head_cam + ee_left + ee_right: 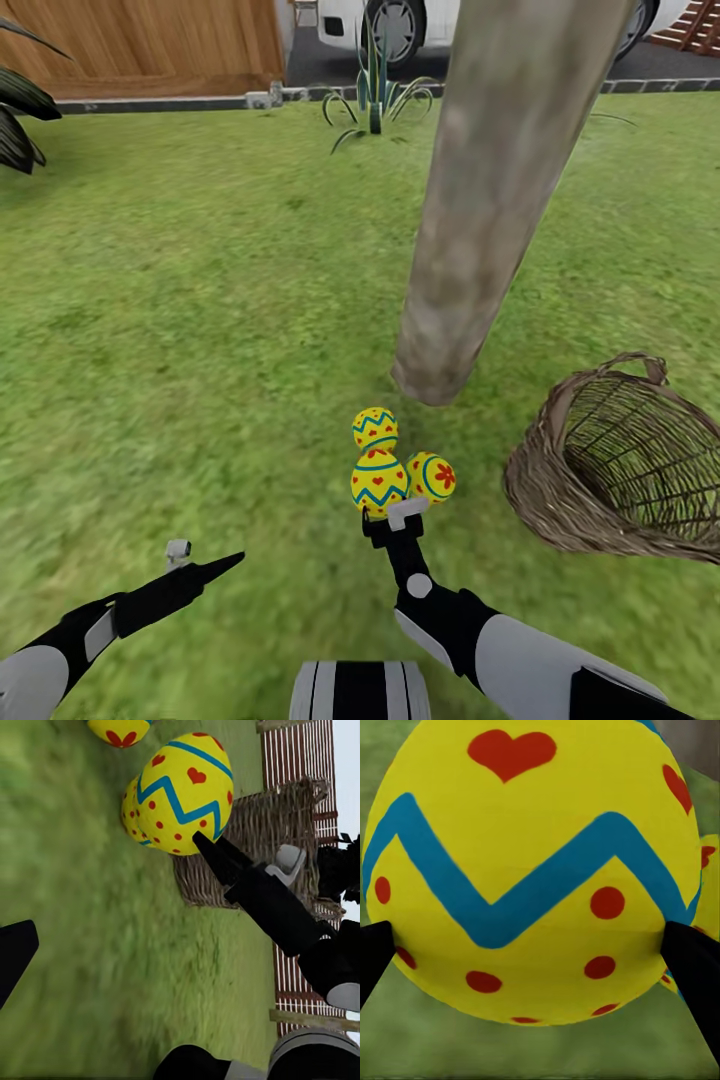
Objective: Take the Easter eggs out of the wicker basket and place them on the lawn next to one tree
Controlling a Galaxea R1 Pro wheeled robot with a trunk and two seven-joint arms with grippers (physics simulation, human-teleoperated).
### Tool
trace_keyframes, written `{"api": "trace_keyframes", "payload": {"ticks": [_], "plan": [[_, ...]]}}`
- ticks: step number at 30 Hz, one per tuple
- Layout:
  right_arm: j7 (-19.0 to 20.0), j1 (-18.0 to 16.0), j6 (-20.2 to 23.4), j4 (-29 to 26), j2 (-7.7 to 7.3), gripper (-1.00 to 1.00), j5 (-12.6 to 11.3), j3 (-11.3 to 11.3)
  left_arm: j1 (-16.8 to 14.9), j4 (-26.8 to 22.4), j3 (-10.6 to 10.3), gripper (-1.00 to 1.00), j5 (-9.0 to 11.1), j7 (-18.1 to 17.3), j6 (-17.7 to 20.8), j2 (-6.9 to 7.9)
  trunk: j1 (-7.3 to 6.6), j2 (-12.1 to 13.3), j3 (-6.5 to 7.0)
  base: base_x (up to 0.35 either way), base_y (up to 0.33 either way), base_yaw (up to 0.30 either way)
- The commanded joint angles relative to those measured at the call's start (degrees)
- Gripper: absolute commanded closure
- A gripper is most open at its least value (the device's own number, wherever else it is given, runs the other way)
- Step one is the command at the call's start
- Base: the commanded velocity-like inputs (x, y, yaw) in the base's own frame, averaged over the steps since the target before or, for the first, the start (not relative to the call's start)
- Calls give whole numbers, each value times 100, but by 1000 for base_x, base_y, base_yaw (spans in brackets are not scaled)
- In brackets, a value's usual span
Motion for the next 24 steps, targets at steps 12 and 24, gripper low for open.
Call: {"api": "trace_keyframes", "payload": {"ticks": [12, 24], "plan": [[-28, -8, -28, 0, -1, 100, -49, 49, -2, 0, 26, -100, -18, -9, 60, 6, 30, -18, -270, 0, 0, 0], [-22, -8, -28, 1, -1, 100, -49, 49, -2, 0, 26, -100, -18, -15, 60, 6, 55, -31, -492, 0, 0, 0]]}}
